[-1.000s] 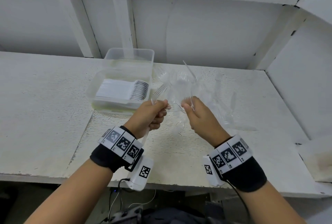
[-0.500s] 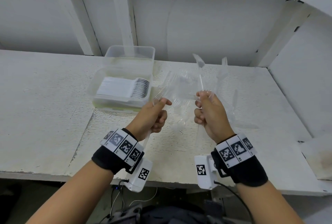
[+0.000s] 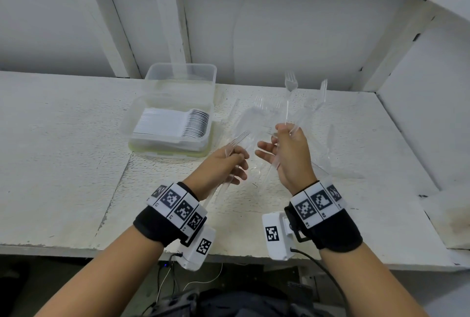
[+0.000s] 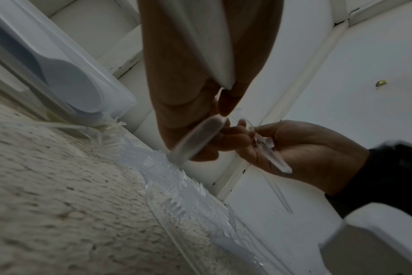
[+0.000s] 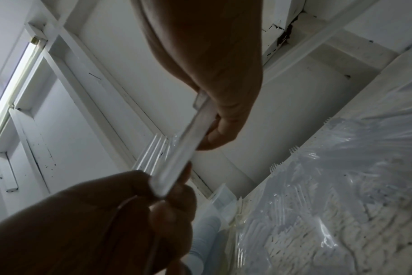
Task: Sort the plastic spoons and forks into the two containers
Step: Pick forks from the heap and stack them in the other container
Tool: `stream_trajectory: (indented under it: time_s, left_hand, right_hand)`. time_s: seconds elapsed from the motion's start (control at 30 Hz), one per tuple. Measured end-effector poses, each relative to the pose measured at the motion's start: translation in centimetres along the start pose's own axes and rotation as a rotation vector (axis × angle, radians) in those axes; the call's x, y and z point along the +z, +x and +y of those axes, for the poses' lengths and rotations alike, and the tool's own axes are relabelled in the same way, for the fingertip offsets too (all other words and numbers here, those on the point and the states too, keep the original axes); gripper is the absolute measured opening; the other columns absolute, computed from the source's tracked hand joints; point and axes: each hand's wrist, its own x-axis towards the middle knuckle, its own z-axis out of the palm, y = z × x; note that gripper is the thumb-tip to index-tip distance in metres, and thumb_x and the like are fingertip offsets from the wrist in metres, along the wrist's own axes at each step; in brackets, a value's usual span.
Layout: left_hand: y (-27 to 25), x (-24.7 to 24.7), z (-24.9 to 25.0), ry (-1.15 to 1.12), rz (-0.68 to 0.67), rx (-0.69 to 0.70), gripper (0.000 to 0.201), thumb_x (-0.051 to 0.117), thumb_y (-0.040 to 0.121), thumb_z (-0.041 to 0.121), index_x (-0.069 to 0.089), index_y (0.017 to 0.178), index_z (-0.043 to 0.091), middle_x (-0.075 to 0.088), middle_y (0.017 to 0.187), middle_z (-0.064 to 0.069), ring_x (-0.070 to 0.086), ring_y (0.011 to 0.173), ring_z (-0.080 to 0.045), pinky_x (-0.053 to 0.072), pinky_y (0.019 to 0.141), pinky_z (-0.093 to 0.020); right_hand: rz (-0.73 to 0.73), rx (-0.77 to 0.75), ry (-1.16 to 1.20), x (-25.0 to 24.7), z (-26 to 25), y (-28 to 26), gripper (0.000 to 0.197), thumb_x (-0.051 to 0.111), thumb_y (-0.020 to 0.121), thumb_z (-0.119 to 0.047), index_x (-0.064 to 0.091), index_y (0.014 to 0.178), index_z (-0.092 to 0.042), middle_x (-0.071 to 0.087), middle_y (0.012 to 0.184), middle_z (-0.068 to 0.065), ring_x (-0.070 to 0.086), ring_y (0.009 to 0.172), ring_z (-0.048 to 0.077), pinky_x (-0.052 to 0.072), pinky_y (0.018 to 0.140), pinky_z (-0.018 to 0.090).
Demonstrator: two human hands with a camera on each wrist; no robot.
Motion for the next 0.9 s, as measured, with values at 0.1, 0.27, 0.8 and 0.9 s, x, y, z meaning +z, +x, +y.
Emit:
stream_trajectory:
  time_s: [0.1,0.27,0.8,0.9]
  left_hand:
    - [0.2,0.3,-0.1,0.055,0.053,0.043,0.019,0.051,0.095,0.02,0.046,0.078,0.015,0.047,0.063,0.001,0.046,0.046,-0.008,0.041,0.051,-0.024]
    - [0.4,0.4,-0.3,0.149,0.178,0.107,0.043,0.059,0.088,0.041,0.033,0.064,0.016,0.038,0.045,0.007,0.032,0.036,-0.008,0.031,0.04,-0.022]
    - [0.5,0.6,-0.2,0.083,0.278,0.073,0.026,0.051,0.095,0.029,0.041,0.075,0.016,0.038,0.057,0.001,0.032,0.039,-0.007,0.028,0.04,-0.02]
    - [0.8,0.7,0.0,0.032,0.305,0.065,0.036,0.051,0.095,0.034,0.034,0.068,0.017,0.034,0.055,0.003,0.028,0.039,-0.006,0.025,0.039,-0.02]
  right_hand:
    - [0.003,-0.001,-0.075,0.0,0.6,-0.3,0.012,0.038,0.1,-0.017,0.045,0.091,-0.016,0.043,0.078,0.003,0.057,0.051,0.011,0.052,0.049,0.026]
    - [-0.008,0.021,-0.075,-0.2,1.1,-1.0,0.011,0.039,0.099,-0.017,0.048,0.093,-0.015,0.047,0.083,0.005,0.054,0.049,0.011,0.049,0.045,0.024]
    - [0.02,-0.071,-0.156,-0.5,1.4,-1.8,0.019,0.041,0.099,-0.02,0.052,0.084,-0.019,0.056,0.081,-0.003,0.043,0.043,0.003,0.036,0.042,0.018]
    - [0.011,-0.057,-0.154,-0.3,1.7,-2.0,0.017,0.041,0.099,-0.021,0.051,0.086,-0.019,0.059,0.083,-0.003,0.045,0.042,0.002,0.037,0.042,0.018]
